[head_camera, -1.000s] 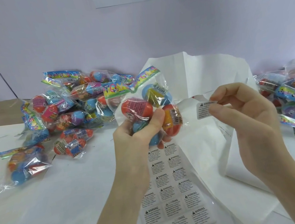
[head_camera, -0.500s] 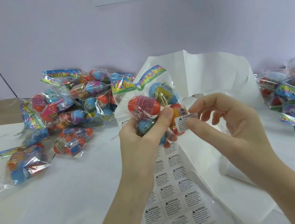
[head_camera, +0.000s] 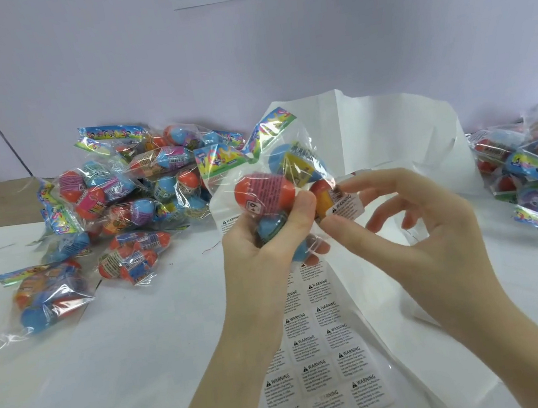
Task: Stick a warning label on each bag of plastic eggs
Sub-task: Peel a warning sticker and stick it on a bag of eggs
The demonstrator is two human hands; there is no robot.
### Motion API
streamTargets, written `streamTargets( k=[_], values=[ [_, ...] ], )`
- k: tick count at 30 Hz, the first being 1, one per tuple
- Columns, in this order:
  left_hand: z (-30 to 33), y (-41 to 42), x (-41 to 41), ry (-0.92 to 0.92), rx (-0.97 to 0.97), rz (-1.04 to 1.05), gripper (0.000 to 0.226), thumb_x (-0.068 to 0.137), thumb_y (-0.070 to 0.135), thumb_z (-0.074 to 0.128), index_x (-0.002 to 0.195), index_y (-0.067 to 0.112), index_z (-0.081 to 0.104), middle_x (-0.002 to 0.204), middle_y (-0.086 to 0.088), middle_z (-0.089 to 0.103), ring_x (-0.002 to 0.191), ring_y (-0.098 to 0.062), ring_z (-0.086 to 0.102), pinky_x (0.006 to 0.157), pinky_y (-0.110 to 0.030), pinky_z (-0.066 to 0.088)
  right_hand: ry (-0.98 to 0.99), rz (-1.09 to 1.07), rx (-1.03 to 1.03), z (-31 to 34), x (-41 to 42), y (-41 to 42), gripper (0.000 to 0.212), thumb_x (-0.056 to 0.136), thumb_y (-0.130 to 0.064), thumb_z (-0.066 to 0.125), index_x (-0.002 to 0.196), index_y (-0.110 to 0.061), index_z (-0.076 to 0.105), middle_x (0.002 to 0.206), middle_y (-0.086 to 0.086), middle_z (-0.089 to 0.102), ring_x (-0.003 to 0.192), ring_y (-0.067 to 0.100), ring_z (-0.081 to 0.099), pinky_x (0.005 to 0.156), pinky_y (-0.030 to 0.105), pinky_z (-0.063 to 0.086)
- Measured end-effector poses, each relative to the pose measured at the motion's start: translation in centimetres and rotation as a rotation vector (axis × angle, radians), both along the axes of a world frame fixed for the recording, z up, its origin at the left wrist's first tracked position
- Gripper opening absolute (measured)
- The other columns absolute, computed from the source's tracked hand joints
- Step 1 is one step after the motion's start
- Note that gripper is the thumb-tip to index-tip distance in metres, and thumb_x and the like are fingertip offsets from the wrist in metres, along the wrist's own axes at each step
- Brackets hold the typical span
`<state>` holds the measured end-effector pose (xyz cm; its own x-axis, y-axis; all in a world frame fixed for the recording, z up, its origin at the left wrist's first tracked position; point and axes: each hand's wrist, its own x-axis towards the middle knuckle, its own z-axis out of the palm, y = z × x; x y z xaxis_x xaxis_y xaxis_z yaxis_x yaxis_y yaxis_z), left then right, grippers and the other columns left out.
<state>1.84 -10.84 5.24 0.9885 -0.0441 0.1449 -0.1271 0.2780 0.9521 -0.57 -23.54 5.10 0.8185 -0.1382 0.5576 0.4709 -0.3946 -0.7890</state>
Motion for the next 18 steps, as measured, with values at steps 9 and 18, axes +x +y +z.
streamTargets(
  k=[9, 18],
  values=[
    [-0.1, 0.3, -0.1, -0.061, -0.008, -0.148, 0.019, 0.056, 0.036, 0.075, 0.067, 0.021, 0.070, 0.062, 0.000, 0.066, 0.051, -0.013, 0.060, 0.047, -0.018, 0.044, 0.348, 0.331, 0.382, 0.5, 0.5, -0.7, 0.026, 0.052, -0.033, 0.077, 0.076, -0.022, 0.076, 0.069, -0.008, 0.070, 0.061, 0.002, 0.061, 0.057, 0.008, 0.044],
    [-0.2, 0.4, 0.3, -0.032, 0.078, -0.066, 0.023, 0.052, 0.018, 0.080, 0.071, 0.016, 0.069, 0.063, -0.002, 0.069, 0.050, -0.013, 0.062, 0.044, -0.017, 0.042, 0.425, 0.360, 0.434, 0.3, 0.4, -1.0, 0.027, 0.059, -0.046, 0.065, 0.064, -0.023, 0.076, 0.063, -0.004, 0.067, 0.059, 0.006, 0.054, 0.052, 0.014, 0.038]
  ],
)
